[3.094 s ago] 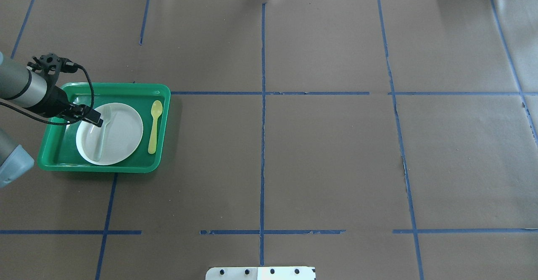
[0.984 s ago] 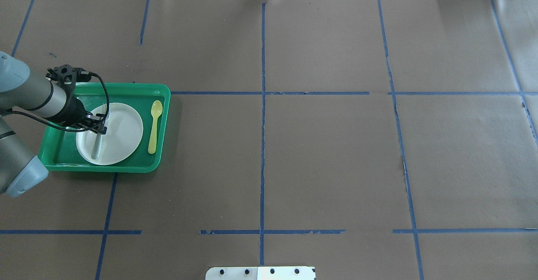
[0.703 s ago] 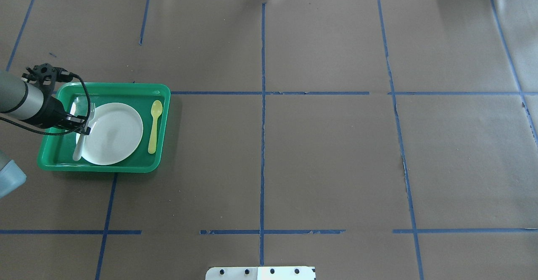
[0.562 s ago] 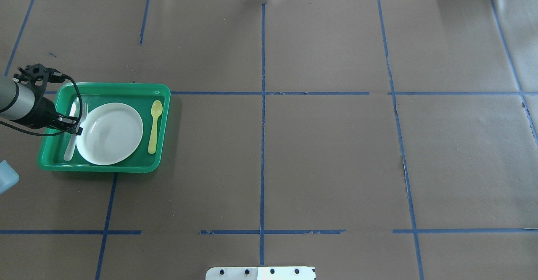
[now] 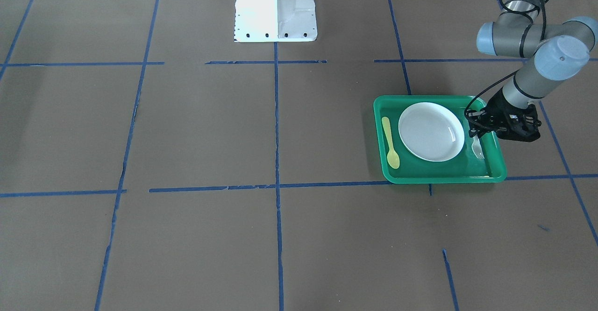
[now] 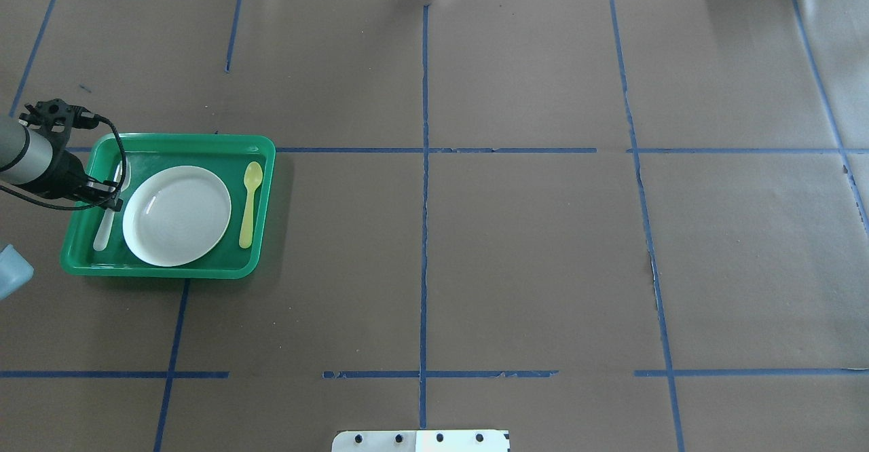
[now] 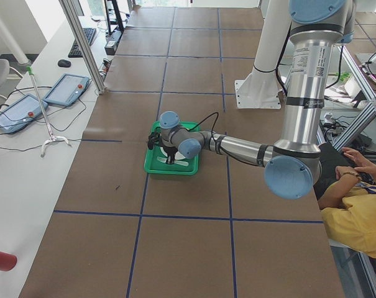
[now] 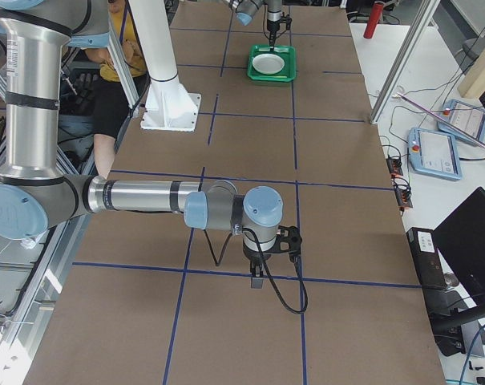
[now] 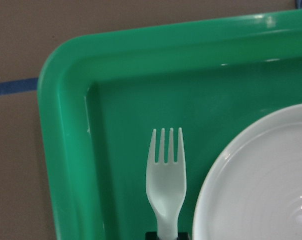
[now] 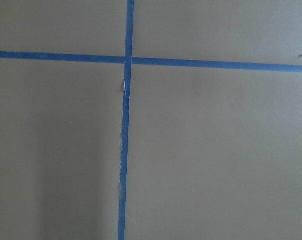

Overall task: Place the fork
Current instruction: 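Lower the fork into the tray beside the plate and open the left gripper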

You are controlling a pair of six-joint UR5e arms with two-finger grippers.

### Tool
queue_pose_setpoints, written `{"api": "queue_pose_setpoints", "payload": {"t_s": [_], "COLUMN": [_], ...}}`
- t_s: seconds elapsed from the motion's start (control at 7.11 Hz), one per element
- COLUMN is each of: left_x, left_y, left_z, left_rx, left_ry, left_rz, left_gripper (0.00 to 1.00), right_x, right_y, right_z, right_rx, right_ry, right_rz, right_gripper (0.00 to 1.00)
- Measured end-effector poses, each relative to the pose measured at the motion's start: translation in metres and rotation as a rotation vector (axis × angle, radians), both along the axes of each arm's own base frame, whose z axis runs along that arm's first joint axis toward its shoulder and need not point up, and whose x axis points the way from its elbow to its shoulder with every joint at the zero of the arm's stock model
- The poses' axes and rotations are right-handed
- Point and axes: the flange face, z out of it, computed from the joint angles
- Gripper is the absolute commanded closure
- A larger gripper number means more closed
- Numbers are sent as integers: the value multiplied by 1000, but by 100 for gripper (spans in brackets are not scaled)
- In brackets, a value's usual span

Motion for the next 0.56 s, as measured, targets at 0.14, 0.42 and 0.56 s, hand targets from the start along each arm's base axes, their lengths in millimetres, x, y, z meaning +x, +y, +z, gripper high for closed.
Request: {"api": "queue_pose_setpoints", "payload": {"t_s": [0.14,0.42,0.56], "left_x": [-6,-4,-2], "left_y": [-10,-24,-27], "left_z": [-1,4,6], "left_rx": [-3,-34,-47], "left_ry": [1,-2,-3], "left_rz": [-20,-49,-58], "left_gripper": [100,100,100], "right_x": [0,0,0], "right_y": [0,0,0], "right_z": [0,0,0], "right_rx": [0,0,0], "right_ry": [0,1,0], "right_rz": [0,0,0], "right_gripper": [0,0,0]}}
